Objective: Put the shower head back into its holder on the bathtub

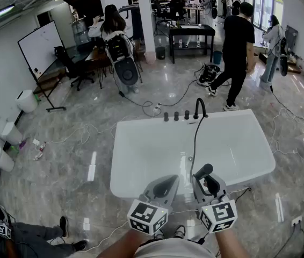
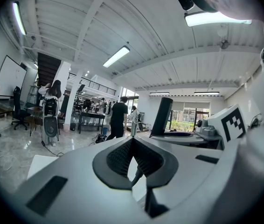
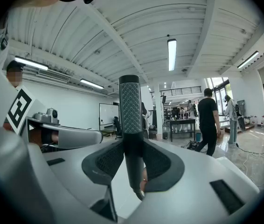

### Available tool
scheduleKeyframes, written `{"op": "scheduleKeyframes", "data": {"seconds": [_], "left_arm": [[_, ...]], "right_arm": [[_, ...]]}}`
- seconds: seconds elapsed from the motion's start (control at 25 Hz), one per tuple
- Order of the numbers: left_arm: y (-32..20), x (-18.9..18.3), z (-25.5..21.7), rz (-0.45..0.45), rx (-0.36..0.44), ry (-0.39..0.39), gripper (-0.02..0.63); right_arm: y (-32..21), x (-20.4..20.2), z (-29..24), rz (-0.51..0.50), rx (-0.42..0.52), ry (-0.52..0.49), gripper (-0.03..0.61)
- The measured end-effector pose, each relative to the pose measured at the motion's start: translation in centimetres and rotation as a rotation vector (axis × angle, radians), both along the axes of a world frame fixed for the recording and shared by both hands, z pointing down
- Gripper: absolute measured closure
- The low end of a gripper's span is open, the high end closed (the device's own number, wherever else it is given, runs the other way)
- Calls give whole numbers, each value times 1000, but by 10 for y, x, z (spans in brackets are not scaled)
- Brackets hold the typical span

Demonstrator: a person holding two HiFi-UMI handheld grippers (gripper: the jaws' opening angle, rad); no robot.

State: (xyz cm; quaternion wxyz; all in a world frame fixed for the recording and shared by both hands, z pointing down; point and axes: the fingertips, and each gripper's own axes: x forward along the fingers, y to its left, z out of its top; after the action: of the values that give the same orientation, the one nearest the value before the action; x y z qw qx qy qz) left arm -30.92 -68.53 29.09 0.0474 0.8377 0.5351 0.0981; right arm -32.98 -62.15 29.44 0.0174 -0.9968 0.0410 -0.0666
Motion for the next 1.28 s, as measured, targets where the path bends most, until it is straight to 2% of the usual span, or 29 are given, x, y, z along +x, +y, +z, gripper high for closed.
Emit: {"op": "scheduleKeyframes", "data": {"seconds": [1.0,1.28], "left_arm": [[5,-10,4,9,-1,-9,611],[8,-17,14,42,-2,-15,611]], "right_arm": [[6,-14,-11,2,14,36,440],[31,-30,-19,84,-5,67,440]]}}
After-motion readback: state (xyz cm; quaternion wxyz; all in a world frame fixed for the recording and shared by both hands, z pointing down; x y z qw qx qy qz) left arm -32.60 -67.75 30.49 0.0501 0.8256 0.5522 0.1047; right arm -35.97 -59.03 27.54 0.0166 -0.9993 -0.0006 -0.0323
